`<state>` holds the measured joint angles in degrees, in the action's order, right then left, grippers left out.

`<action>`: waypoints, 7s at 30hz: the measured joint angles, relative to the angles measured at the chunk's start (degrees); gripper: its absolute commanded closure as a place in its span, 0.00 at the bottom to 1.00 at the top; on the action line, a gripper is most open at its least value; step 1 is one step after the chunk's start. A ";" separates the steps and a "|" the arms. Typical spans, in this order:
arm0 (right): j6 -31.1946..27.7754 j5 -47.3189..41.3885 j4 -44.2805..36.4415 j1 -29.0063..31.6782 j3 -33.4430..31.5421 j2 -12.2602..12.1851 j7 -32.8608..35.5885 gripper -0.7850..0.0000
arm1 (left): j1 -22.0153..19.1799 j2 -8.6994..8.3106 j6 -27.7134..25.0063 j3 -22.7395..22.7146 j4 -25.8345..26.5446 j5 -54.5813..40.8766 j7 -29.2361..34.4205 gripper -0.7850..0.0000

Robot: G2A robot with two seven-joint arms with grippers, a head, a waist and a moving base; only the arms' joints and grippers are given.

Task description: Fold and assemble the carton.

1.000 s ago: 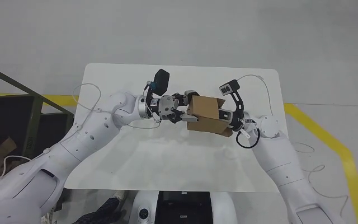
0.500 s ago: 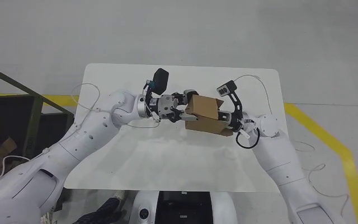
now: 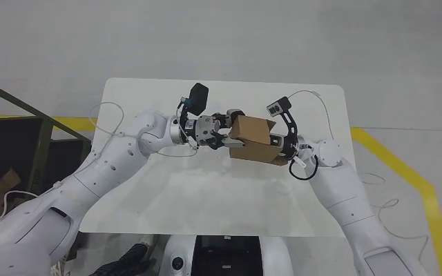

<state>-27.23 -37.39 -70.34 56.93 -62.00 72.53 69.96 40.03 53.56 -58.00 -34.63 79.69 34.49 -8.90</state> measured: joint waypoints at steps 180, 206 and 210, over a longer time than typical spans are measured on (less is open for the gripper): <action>7.00 15.86 -13.59 3.54 -9.08 -8.16 -2.25 1.00 | 7.00 -4.41 0.00 -2.16 1.93 3.01 -5.94 0.53; 9.65 16.75 -22.38 11.04 -16.19 -10.37 -6.55 1.00 | 14.87 -5.06 2.12 -11.68 -2.22 37.11 -31.82 0.66; 10.08 16.38 -22.55 10.91 -15.04 -10.30 -7.01 1.00 | 15.20 -5.30 0.99 -12.91 -1.94 39.02 -32.96 0.68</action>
<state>-17.15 -21.00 -92.89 67.84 -77.04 62.23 62.94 55.23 48.27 -57.01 -47.54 77.75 73.51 -41.86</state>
